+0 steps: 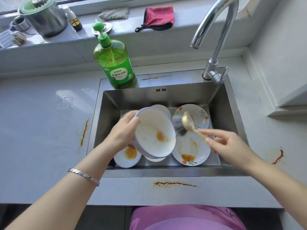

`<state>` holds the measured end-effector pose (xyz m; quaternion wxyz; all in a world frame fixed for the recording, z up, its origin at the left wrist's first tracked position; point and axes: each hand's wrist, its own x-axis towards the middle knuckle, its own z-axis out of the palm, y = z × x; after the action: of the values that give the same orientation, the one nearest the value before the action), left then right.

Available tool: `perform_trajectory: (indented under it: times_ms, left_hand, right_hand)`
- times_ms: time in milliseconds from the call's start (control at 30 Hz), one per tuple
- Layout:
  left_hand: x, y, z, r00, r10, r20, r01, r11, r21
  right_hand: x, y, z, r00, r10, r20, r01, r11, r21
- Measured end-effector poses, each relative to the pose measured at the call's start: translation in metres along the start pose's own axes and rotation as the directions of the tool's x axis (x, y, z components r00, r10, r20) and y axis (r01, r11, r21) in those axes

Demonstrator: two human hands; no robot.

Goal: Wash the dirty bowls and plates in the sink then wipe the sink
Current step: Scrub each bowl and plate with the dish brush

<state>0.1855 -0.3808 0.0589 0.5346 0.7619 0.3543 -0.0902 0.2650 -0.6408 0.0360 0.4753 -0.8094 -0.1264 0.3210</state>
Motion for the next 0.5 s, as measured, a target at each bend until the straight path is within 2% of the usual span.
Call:
perform_trajectory:
  times_ms: [67, 100, 200, 300, 400, 500]
  left_hand:
    - [0.003, 0.001, -0.004, 0.999, -0.026, 0.030, 0.027, 0.999, -0.031]
    - [0.004, 0.001, -0.004, 0.997, -0.043, 0.065, 0.046, 0.998, -0.053]
    - [0.007, 0.004, -0.001, 0.973, -0.066, 0.220, 0.086, 0.993, -0.083]
    - [0.007, 0.012, 0.004, 0.953, -0.028, 0.303, 0.031, 1.000, -0.005]
    - [0.008, 0.026, 0.006, 0.949, 0.011, 0.314, -0.025, 0.999, 0.041]
    - [0.006, 0.030, 0.010, 0.970, 0.081, 0.231, -0.073, 0.996, -0.045]
  right_hand:
    - [0.002, -0.006, 0.003, 0.990, 0.112, -0.084, -0.095, 0.977, 0.190]
    - [0.004, -0.008, 0.008, 0.985, 0.160, -0.067, -0.140, 0.960, 0.242]
    - [0.008, -0.013, 0.025, 0.963, 0.254, 0.094, -0.271, 0.887, 0.375]
    - [0.010, -0.014, 0.031, 0.950, 0.234, 0.208, -0.303, 0.857, 0.417]
    - [0.011, -0.013, 0.036, 0.954, 0.262, 0.143, -0.298, 0.863, 0.408]
    - [0.011, -0.014, 0.040, 0.945, 0.321, 0.061, -0.307, 0.810, 0.500]
